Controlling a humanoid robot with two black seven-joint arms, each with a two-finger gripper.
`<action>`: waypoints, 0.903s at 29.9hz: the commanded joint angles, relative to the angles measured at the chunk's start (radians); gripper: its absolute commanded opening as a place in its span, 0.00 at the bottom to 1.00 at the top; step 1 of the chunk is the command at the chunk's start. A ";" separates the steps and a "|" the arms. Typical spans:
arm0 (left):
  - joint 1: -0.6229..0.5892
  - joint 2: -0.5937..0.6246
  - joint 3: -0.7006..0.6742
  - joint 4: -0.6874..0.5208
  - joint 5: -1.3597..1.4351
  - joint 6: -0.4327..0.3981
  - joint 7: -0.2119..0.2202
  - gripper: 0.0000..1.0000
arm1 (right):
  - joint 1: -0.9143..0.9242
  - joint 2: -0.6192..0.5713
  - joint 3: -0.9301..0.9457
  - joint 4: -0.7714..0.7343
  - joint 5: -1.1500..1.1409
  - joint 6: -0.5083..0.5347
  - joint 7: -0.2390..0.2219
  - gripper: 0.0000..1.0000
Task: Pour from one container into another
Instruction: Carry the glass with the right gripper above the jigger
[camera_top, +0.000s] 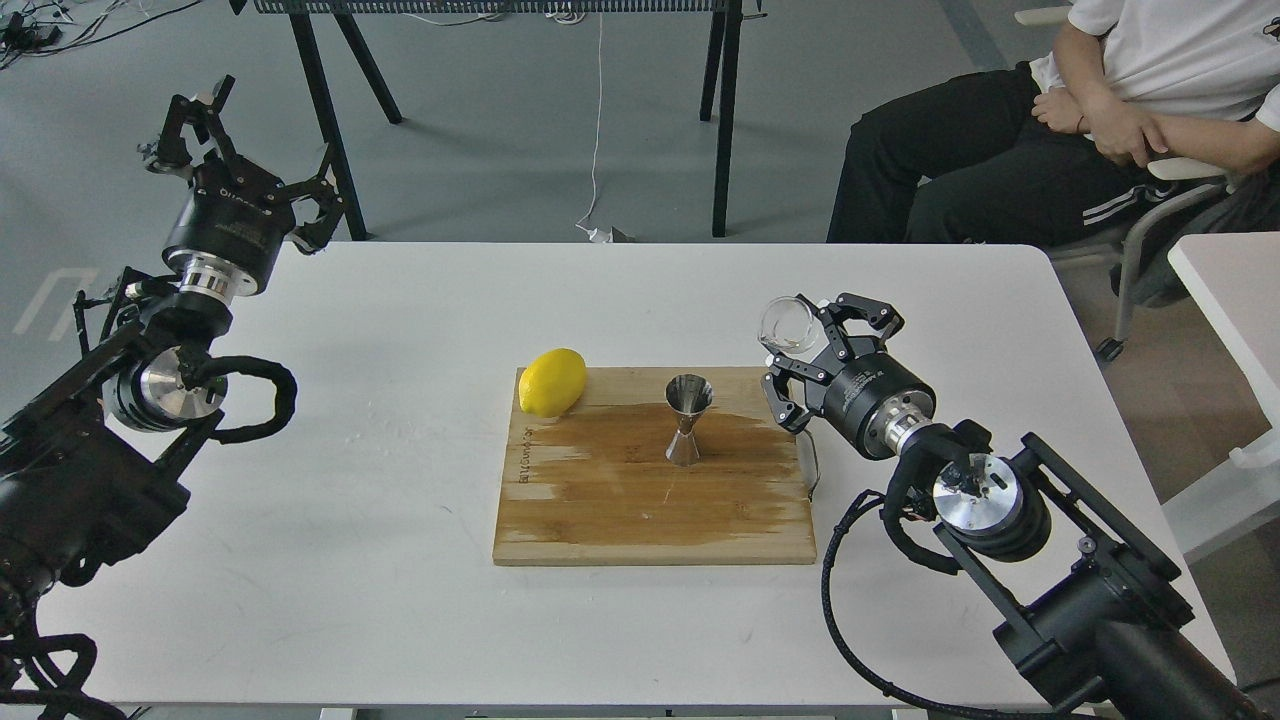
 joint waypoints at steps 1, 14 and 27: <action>-0.002 0.001 0.001 0.000 0.001 0.000 0.002 1.00 | 0.049 0.013 -0.057 -0.010 -0.050 -0.013 0.001 0.28; -0.007 0.003 0.002 0.002 0.001 -0.001 0.001 1.00 | 0.111 0.037 -0.196 -0.062 -0.309 -0.026 0.008 0.28; -0.007 0.003 0.002 0.003 0.001 0.000 0.001 1.00 | 0.121 0.030 -0.236 -0.063 -0.418 -0.033 0.010 0.28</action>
